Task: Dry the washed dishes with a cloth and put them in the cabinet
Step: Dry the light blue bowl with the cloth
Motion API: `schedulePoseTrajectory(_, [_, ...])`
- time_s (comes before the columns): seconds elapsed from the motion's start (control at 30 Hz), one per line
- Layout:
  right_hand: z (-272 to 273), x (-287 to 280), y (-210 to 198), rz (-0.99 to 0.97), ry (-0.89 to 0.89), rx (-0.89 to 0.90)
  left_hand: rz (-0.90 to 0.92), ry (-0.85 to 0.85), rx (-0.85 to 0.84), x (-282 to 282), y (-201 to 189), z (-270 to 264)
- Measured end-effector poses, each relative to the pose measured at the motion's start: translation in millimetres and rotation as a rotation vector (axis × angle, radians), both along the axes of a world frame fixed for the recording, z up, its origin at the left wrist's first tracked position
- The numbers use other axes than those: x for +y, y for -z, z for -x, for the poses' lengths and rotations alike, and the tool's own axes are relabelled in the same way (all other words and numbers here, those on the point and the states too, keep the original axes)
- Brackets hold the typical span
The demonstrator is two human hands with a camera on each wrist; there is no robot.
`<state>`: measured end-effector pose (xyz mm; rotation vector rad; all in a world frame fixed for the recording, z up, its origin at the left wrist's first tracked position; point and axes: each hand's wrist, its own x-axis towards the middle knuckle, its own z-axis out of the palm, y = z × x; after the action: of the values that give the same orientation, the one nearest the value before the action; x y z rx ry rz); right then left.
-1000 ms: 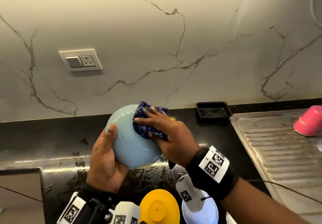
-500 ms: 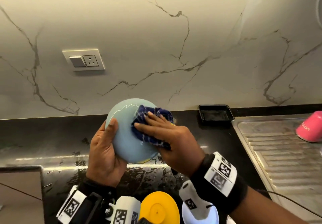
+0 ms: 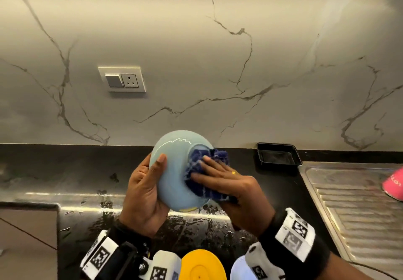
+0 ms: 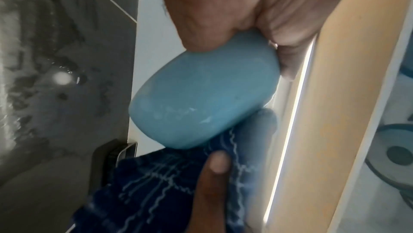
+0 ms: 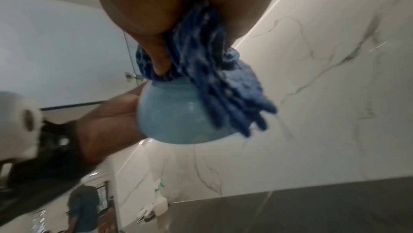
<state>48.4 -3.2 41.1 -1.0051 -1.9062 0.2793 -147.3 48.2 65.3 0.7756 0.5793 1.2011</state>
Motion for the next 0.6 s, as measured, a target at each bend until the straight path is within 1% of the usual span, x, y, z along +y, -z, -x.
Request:
schedulePoseTrajectory(0.1, [-11,15,-2,0.251,0.064,0.312,0.043,0.032,0.043,-6,8,-5])
schedulePoseTrajectory(0.13, [-7,19,-9,0.282,0.065,0.343,0.060,0.038,0.040,-7,10,-8])
schedulePoseTrajectory(0.17, [-1,20,-17,0.274,0.054,0.310,0.071,0.036,0.024,-6,12,-9])
schedulePoseTrajectory(0.2, [7,18,-23,0.239,0.032,0.239,0.074,0.032,0.004,-4,12,-9])
schedulePoseTrajectory(0.3, [19,5,-23,0.056,-0.064,-0.019,0.055,0.009,-0.060,1,8,-5])
schedulePoseTrajectory(0.33, [16,2,-16,0.025,-0.085,-0.057,0.053,0.001,-0.065,2,8,-2])
schedulePoseTrajectory(0.37, [10,1,-8,0.028,-0.081,-0.041,0.055,-0.007,-0.068,3,8,1])
schedulePoseTrajectory(0.4, [3,2,1,0.068,-0.058,0.035,0.053,-0.006,-0.065,2,9,3])
schedulePoseTrajectory(0.5, [-12,14,12,0.286,0.054,0.376,0.039,0.017,-0.012,-2,12,4])
schedulePoseTrajectory(0.53, [-11,19,9,0.300,0.089,0.426,0.036,0.025,0.002,-2,13,3])
schedulePoseTrajectory(0.57, [-8,22,4,0.280,0.123,0.426,0.032,0.028,0.009,-2,14,2])
schedulePoseTrajectory(0.6, [-2,22,-1,0.244,0.144,0.386,0.025,0.023,0.011,-2,15,1])
